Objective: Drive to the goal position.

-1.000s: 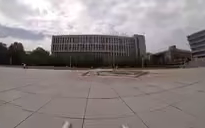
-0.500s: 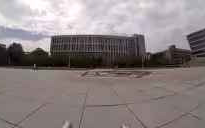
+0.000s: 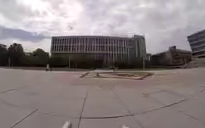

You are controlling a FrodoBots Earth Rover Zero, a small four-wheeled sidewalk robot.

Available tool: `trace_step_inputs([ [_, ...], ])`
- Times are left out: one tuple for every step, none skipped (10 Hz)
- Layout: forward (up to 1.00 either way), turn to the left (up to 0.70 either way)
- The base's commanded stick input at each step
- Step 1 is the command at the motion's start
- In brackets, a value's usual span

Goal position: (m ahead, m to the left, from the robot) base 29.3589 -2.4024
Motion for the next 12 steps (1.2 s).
trace_step_inputs([
  [0.7, 0.0],
  [0.7, 0.0],
  [0.7, 0.0],
  [0.7, 0.0],
  [0.7, 0.0],
  [0.7, 0.0],
  [0.7, 0.0],
  [0.7, 0.0],
  [0.7, 0.0],
  [0.7, 0.0],
  [0.7, 0.0],
  [0.7, 0.0],
])
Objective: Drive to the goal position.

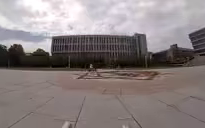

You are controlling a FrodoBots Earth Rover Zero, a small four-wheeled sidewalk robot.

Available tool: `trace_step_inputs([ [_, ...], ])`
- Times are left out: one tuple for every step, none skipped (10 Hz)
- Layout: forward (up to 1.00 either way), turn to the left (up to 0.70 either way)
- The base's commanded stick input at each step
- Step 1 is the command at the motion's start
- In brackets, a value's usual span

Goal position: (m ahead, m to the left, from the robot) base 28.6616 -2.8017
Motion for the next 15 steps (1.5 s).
trace_step_inputs([
  [0.7, 0.0],
  [0.7, 0.0],
  [0.7, 0.0],
  [0.7, 0.0],
  [0.7, 0.0],
  [0.7, -0.02],
  [0.7, -0.17],
  [0.7, -0.25],
  [0.7, -0.26],
  [0.7, -0.06],
  [0.7, 0.0],
  [0.7, 0.0],
  [0.7, 0.0],
  [0.7, 0.0],
  [0.7, 0.0],
])
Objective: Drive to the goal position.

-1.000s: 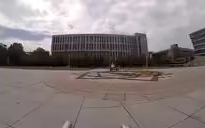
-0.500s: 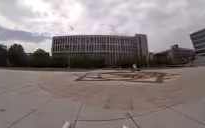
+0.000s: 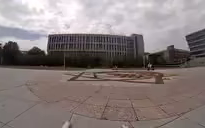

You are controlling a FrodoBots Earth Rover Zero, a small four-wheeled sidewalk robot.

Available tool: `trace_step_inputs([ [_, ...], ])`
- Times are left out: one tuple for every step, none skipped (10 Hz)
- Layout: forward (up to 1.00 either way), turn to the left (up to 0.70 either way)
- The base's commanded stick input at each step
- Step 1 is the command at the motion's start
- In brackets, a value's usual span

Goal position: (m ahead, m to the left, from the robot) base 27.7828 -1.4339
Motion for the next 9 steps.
trace_step_inputs([
  [0.7, 0.0],
  [0.7, 0.0],
  [0.7, 0.0],
  [0.7, 0.0],
  [0.7, 0.0],
  [0.7, 0.0],
  [0.7, 0.0],
  [0.7, 0.0],
  [0.7, 0.0],
])
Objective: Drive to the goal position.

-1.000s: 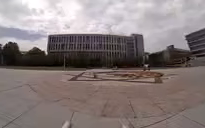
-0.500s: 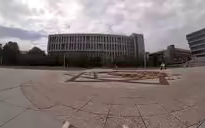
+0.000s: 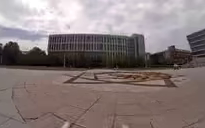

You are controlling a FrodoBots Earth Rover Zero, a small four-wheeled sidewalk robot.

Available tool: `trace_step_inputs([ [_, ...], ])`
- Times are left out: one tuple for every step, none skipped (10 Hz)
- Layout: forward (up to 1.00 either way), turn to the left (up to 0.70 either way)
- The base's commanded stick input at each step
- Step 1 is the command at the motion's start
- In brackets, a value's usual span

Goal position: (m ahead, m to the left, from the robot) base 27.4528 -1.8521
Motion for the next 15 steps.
trace_step_inputs([
  [0.7, 0.0],
  [0.7, 0.0],
  [0.7, 0.0],
  [0.7, 0.0],
  [0.7, 0.0],
  [0.7, 0.0],
  [0.7, 0.0],
  [0.7, 0.0],
  [0.7, 0.0],
  [0.7, 0.0],
  [0.7, 0.0],
  [0.7, 0.0],
  [0.7, 0.0],
  [0.7, 0.0],
  [0.7, 0.0],
])
